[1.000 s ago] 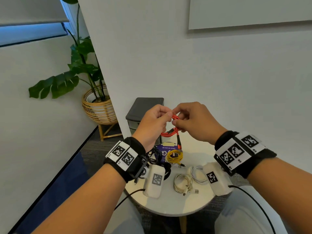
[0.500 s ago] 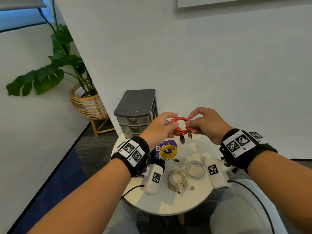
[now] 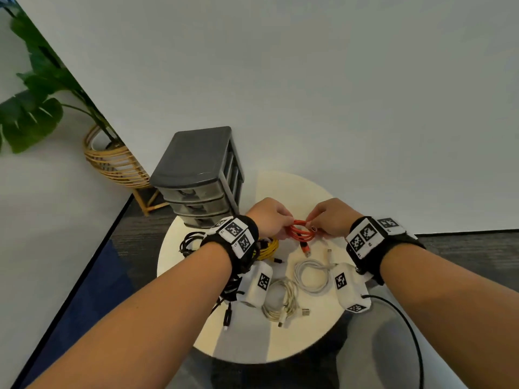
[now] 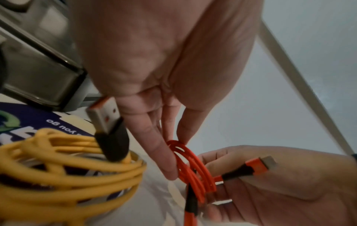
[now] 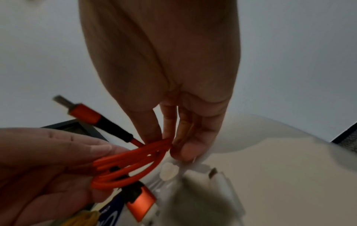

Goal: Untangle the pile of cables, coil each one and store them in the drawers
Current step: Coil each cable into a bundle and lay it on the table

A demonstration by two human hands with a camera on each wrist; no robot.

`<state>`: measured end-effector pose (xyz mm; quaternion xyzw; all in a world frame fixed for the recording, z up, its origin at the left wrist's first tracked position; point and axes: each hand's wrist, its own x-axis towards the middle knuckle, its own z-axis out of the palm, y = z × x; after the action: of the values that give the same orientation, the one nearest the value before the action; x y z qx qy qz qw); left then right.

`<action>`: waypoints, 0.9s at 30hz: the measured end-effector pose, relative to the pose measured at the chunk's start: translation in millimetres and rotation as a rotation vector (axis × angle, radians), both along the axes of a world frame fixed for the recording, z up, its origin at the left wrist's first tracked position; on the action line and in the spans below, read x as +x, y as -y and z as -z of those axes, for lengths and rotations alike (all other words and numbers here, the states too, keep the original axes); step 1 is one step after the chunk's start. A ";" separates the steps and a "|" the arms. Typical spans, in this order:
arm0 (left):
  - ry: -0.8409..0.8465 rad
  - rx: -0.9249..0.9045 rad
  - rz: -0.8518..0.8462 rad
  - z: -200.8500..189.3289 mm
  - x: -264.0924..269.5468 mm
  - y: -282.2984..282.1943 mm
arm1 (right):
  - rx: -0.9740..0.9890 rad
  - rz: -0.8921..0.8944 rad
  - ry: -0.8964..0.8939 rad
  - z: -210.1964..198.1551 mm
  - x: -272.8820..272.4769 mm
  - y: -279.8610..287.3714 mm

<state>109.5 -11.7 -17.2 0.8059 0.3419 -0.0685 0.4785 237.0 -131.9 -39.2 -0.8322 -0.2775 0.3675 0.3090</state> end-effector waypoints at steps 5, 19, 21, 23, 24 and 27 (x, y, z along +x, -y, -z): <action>-0.076 0.191 0.092 5.2 6.7 -3.2 | -0.002 -0.051 0.018 4.4 2.0 -2.2; -0.036 0.262 0.122 5.8 6.3 -8.3 | -0.004 -0.071 0.064 6.8 1.6 -5.3; -0.016 0.259 0.104 5.3 3.7 -9.2 | -0.008 -0.069 0.074 6.5 0.4 -5.6; 0.000 0.269 0.083 3.2 -0.2 -9.8 | -0.019 -0.068 0.085 5.3 -1.9 -5.5; 0.015 0.274 0.073 1.5 -3.0 -10.2 | -0.023 -0.069 0.093 4.2 -3.4 -5.4; 0.101 0.271 0.034 -8.1 -13.9 -8.4 | -0.034 -0.063 0.135 -0.1 -7.6 -4.9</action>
<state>95.7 -3.2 -9.1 0.8711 0.3100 0.0107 0.3808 229.4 -126.9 -39.1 -0.8511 -0.3175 0.3246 0.2636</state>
